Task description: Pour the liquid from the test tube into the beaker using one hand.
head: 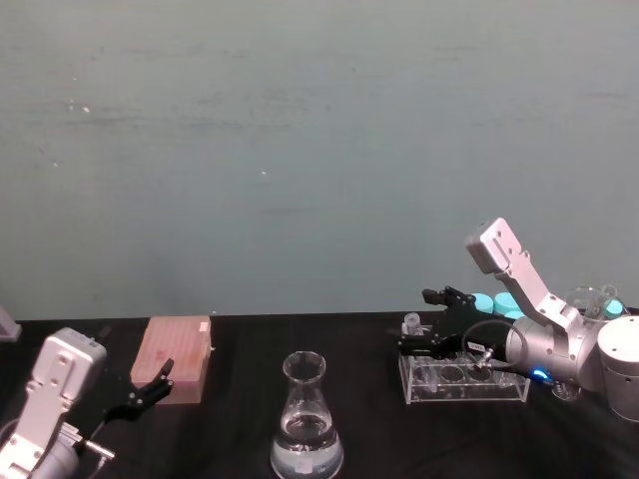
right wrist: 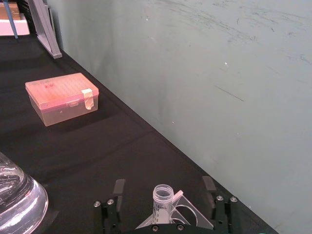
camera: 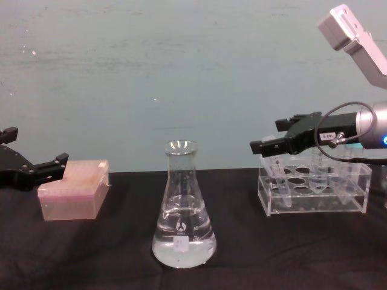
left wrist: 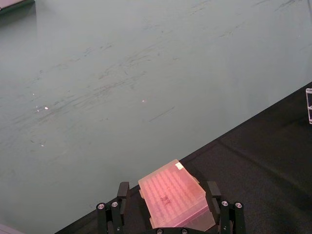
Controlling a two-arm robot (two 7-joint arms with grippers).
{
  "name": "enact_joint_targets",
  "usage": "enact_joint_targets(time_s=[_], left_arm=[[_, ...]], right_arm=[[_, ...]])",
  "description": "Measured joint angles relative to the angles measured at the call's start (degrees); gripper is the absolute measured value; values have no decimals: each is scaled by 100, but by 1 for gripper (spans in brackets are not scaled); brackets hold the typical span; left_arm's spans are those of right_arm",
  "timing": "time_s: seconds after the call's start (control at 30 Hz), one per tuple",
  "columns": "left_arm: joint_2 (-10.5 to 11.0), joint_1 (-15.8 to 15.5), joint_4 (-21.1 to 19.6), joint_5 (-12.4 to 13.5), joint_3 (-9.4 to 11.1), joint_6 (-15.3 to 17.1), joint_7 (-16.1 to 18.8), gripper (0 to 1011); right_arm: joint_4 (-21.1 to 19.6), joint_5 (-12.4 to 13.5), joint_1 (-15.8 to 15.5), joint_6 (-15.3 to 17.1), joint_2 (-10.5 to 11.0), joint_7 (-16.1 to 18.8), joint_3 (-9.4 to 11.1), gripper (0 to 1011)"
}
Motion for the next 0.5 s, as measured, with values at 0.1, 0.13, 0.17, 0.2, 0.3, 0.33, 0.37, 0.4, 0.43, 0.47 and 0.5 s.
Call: enact_joint_targets(time_s=[0.1,0.13,0.17,0.2,0.3,0.33,0.37,0.4,0.43,0.47,0.5], left_arm=[[0,0,0,0,0,0,0,1000],[0,0,0,0,0,0,0,1000],[0,0,0,0,0,0,0,1000],[0,0,0,0,0,0,0,1000],[0,0,0,0,0,0,0,1000],[0,0,0,0,0,0,0,1000],[0,0,0,0,0,0,0,1000],[0,0,0,0,0,0,0,1000],[0,0,0,0,0,0,0,1000],[0,0,0,0,0,0,0,1000],[0,0,0,0,0,0,0,1000]], right_arm=[[0,0,0,0,0,0,0,1000],[0,0,0,0,0,0,0,1000],[0,0,0,0,0,0,0,1000],[0,0,0,0,0,0,0,1000],[0,0,0,0,0,0,0,1000],[0,0,0,0,0,0,0,1000],[0,0,0,0,0,0,0,1000],[0,0,0,0,0,0,0,1000],[0,0,0,0,0,0,0,1000],[0,0,0,0,0,0,0,1000],[0,0,0,0,0,0,0,1000]])
